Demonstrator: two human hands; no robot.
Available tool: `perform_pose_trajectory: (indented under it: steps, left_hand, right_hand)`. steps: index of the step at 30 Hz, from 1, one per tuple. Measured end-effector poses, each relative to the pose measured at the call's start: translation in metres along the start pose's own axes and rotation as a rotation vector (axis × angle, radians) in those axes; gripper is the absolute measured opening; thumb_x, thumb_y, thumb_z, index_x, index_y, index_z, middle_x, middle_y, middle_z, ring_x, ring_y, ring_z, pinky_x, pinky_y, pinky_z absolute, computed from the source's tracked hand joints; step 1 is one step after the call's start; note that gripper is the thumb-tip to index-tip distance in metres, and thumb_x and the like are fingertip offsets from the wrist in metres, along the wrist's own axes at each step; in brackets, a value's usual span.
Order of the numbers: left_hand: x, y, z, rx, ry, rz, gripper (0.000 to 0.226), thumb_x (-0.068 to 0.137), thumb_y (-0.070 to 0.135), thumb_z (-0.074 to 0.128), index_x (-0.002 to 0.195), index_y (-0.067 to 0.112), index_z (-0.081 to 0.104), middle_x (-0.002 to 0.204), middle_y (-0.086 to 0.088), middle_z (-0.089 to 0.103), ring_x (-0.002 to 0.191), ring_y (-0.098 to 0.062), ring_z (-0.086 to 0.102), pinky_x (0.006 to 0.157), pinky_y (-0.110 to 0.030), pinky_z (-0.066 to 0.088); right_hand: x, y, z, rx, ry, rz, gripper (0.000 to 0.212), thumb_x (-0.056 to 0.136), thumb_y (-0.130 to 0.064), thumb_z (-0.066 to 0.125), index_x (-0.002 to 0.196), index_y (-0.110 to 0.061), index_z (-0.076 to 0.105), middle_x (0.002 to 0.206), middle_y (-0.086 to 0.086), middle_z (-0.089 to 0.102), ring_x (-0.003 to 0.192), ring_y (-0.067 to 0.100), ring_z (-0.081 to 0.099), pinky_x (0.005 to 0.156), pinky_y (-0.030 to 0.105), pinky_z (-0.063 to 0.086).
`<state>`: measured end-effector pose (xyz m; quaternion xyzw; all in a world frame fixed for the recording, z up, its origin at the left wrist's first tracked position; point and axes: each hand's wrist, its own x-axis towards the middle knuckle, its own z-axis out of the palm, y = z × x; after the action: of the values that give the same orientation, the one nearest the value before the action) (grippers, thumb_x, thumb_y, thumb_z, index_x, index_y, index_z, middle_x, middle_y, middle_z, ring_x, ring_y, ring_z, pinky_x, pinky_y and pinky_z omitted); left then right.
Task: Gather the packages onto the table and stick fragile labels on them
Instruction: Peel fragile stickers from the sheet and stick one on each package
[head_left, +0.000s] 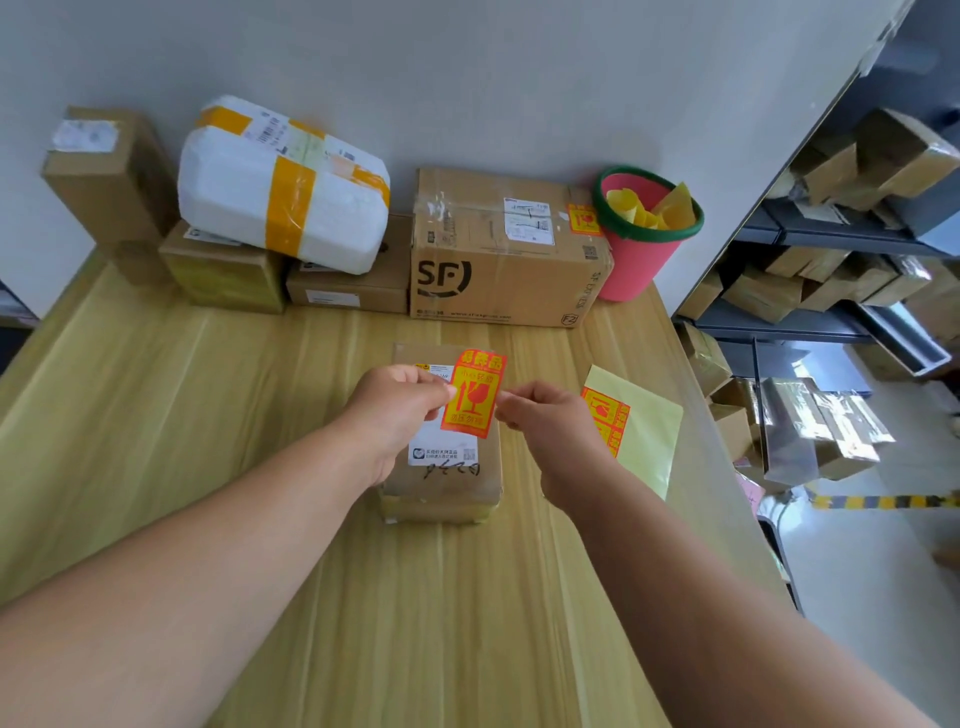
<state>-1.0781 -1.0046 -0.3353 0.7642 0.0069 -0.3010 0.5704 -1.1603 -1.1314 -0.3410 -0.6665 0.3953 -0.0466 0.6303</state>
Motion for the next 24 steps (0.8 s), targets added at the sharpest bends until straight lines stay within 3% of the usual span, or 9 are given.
perform_pose_trajectory:
  steps: [5,9,15,18,21,24]
  left_hand:
    - [-0.001,-0.007,-0.003,-0.004,-0.014,-0.017,0.006,0.086,0.012,0.066,0.084,0.008,0.062,0.080,-0.007,0.061,0.074,-0.016,0.053,0.069,-0.027,0.044]
    - [0.001,-0.013,-0.003,-0.024,-0.007,-0.030,0.007,0.086,0.010,0.065,0.080,0.010,0.061,0.078,-0.005,0.061,0.071,-0.014,0.054,0.064,-0.025,0.044]
    - [0.002,-0.025,0.004,-0.022,-0.039,-0.037,0.001,0.088,0.010,0.063,0.088,0.009,0.063,0.082,-0.006,0.061,0.076,-0.018,0.053,0.072,-0.027,0.042]
    - [0.009,-0.038,0.004,0.132,0.009,0.043,0.025,0.087,0.013,0.063,0.112,0.011,0.062,0.101,-0.007,0.062,0.086,-0.021,0.057,0.079,-0.029,0.045]
    - [0.012,-0.050,-0.004,0.469,0.061,0.204,0.033,0.086,0.016,0.062,0.118,0.017,0.059,0.103,0.000,0.059,0.093,-0.020,0.059,0.083,-0.031,0.047]
    - [0.012,-0.062,-0.008,0.778,0.077,0.358,0.038,0.086,0.023,0.064,0.123,0.018,0.058,0.119,0.001,0.053,0.113,-0.020,0.046,0.092,-0.029,0.039]
  right_hand:
    - [-0.003,0.004,0.008,0.024,0.004,0.049,0.018,0.089,-0.012,0.057,0.072,-0.017,0.060,0.076,0.001,0.062,0.069,0.012,0.052,0.059,0.024,0.036]
    - [-0.005,0.010,0.010,0.043,-0.017,0.054,0.016,0.090,-0.015,0.059,0.074,-0.014,0.058,0.076,0.005,0.060,0.068,0.014,0.050,0.059,0.023,0.038]
    - [-0.001,0.025,0.009,0.023,0.022,0.094,0.022,0.092,-0.014,0.060,0.070,-0.014,0.056,0.072,0.008,0.061,0.065,0.019,0.047,0.054,0.025,0.036]
    - [0.001,0.030,0.003,0.036,0.083,0.113,0.026,0.092,-0.014,0.059,0.066,-0.015,0.055,0.069,0.007,0.058,0.061,0.017,0.044,0.055,0.027,0.035]
    - [0.001,0.034,-0.009,0.047,0.123,0.149,0.026,0.093,-0.012,0.058,0.067,-0.014,0.054,0.064,0.004,0.054,0.058,0.015,0.043,0.055,0.026,0.036]
    - [-0.003,0.038,-0.014,0.041,0.081,0.222,0.021,0.094,-0.011,0.057,0.073,-0.013,0.055,0.065,0.003,0.056,0.057,0.012,0.046,0.054,0.024,0.040]
